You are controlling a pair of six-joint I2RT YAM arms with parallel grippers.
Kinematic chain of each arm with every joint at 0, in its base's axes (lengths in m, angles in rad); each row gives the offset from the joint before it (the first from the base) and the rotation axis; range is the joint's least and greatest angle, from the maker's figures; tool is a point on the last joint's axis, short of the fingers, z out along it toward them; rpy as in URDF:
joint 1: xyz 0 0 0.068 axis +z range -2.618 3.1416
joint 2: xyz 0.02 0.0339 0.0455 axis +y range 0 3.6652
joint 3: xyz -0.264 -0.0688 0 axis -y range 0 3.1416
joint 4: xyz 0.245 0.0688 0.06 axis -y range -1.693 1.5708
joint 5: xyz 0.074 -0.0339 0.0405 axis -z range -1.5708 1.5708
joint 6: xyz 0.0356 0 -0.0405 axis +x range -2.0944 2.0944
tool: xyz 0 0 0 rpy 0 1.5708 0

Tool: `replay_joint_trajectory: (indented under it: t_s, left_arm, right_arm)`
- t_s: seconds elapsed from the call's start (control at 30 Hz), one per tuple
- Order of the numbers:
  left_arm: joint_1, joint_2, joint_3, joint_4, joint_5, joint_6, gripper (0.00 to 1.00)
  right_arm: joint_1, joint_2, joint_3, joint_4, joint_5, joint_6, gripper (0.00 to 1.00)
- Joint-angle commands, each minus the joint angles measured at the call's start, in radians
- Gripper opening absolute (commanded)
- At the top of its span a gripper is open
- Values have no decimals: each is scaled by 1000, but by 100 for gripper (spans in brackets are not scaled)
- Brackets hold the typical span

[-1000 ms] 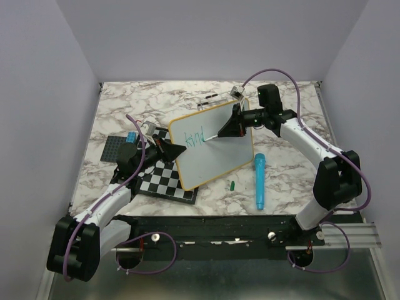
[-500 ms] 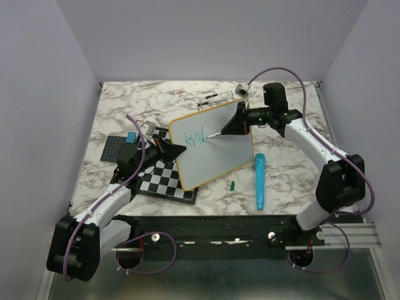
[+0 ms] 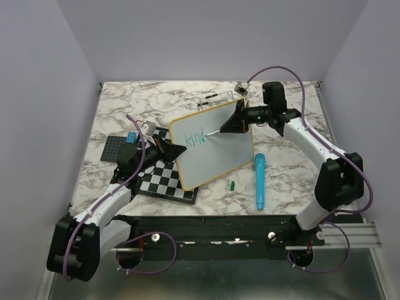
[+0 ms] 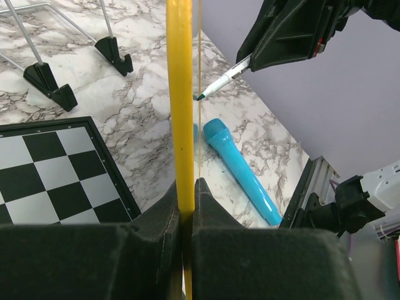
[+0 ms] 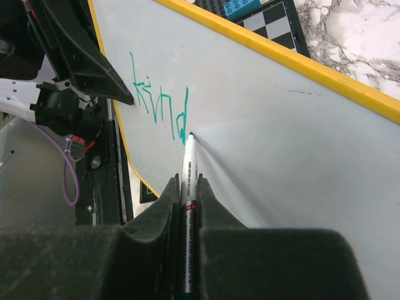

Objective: Write a sentence on the whiteboard

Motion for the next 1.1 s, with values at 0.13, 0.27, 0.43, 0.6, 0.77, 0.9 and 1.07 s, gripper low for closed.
replay_joint_trajectory:
  t_s: [0.13,0.27,0.43,0.6,0.77,0.9,1.07]
  left_arm:
    - [-7,-9,21,73,50,27,0]
    - [-7,-6,21,71,50,27,0]
    - [-7,-9,23,73,52,27,0]
    - [-7,-6,23,71,52,27,0]
    - [-7,-4,23,71,50,29,0]
    - [-7,-6,23,74,52,29,0]
    - [-7,-6,23,73,52,29,0]
  right_arm:
    - [-18,9,21,18,37,10,1]
    - [-34,-2,24,20,37,13,1]
    - [-36,3,39,25,37,22,1]
    - [-33,20,54,43,25,58,1]
    - [-21,29,62,55,14,74,1]
    - [-12,38,57,54,6,76,1]
    - [-2,44,48,23,-5,53,1]
